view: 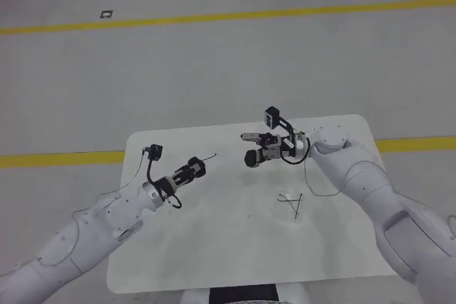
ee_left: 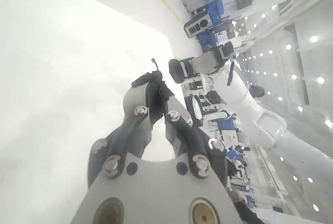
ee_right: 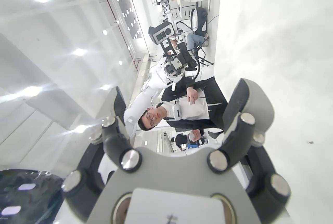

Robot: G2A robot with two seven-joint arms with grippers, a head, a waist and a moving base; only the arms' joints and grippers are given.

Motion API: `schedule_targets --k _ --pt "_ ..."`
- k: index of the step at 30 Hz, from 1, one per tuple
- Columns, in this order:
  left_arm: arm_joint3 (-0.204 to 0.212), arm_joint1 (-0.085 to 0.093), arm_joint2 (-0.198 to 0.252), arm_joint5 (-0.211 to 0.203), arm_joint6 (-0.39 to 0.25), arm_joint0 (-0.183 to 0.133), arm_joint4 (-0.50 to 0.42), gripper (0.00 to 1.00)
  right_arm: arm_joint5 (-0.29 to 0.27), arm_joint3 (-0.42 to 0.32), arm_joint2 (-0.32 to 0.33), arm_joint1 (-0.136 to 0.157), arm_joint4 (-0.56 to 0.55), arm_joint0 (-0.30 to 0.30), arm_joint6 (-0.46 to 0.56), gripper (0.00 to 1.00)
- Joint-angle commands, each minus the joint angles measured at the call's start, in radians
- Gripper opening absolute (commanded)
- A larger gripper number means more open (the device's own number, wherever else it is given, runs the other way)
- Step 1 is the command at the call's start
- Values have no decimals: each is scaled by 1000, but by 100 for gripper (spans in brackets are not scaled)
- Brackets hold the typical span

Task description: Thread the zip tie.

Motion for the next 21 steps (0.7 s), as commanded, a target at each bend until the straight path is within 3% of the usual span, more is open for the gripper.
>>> schedule_targets --k 1,5,9,17,21 --pt "-3 1 -52 0 -87 27 -17 0 -10 21 -1 -9 8 3 32 100" --pt "4 -8 -142 0 -208 83 -52 0 -30 56 -8 -31 21 10 79 100" --pt "36 -31 -222 0 -331 124 -121 0 -34 78 -9 -43 36 14 92 100" --pt "34 -32 -221 1 -330 126 -128 0 -34 78 -9 -43 36 14 92 100" --pt "44 -40 -227 0 -409 135 -259 0 -36 37 7 -39 28 -16 75 100"
